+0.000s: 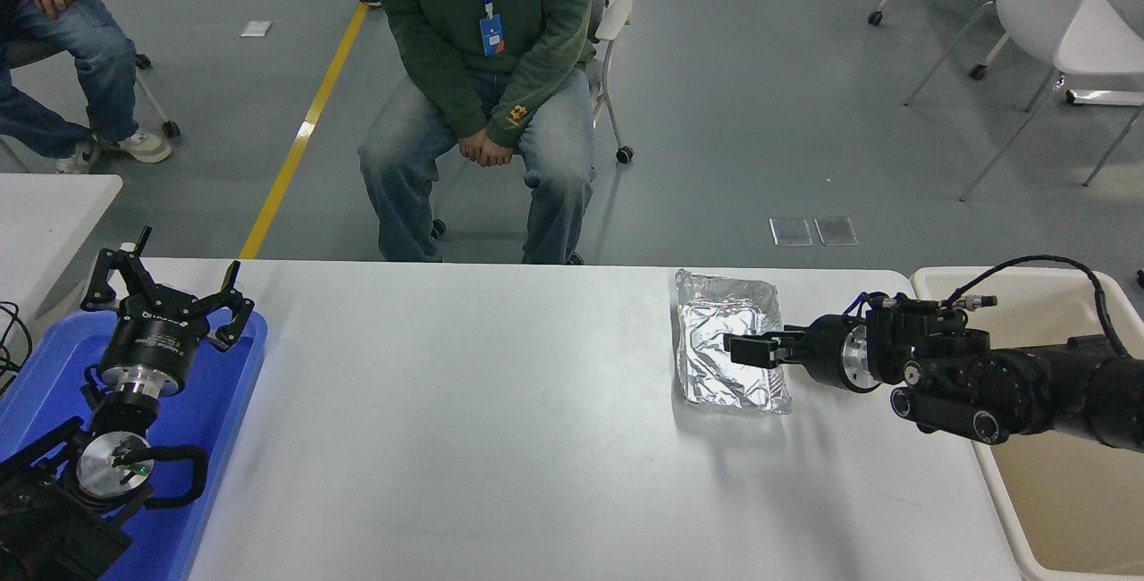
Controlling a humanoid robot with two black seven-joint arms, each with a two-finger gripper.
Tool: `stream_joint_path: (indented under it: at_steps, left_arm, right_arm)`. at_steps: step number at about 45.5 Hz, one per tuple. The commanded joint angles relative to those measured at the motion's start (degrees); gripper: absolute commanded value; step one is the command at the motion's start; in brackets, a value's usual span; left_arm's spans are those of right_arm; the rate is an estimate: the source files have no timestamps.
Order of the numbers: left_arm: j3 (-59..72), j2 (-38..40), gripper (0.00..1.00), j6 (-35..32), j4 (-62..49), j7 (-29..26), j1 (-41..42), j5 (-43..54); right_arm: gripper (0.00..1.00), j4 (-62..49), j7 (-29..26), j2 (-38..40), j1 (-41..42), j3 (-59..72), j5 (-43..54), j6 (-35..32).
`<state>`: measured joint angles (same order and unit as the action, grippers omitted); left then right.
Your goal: Clean the table surface
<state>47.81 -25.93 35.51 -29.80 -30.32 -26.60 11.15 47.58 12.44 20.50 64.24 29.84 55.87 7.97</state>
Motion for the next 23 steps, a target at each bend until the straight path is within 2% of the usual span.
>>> stream_joint_path:
  at_steps: [1, 10, 23]
  left_arm:
    - [0.00, 0.00, 1.00, 0.00, 0.00, 0.00, -0.03, 0.01]
    - [0.00, 0.00, 1.00, 0.00, 0.00, 0.00, -0.03, 0.01]
    - [0.00, 0.00, 1.00, 0.00, 0.00, 0.00, -0.03, 0.01]
  right_arm:
    - [0.99, -0.38, -4.44, -0.64, -0.52, 0.39, -0.24, -1.38]
    - [0.99, -0.29, -4.97, -1.43, -0.60, 0.22, -4.63, -3.67]
    - [0.96, -2.39, -4.97, -4.59, -2.18, 0.83, -4.63, -4.37]
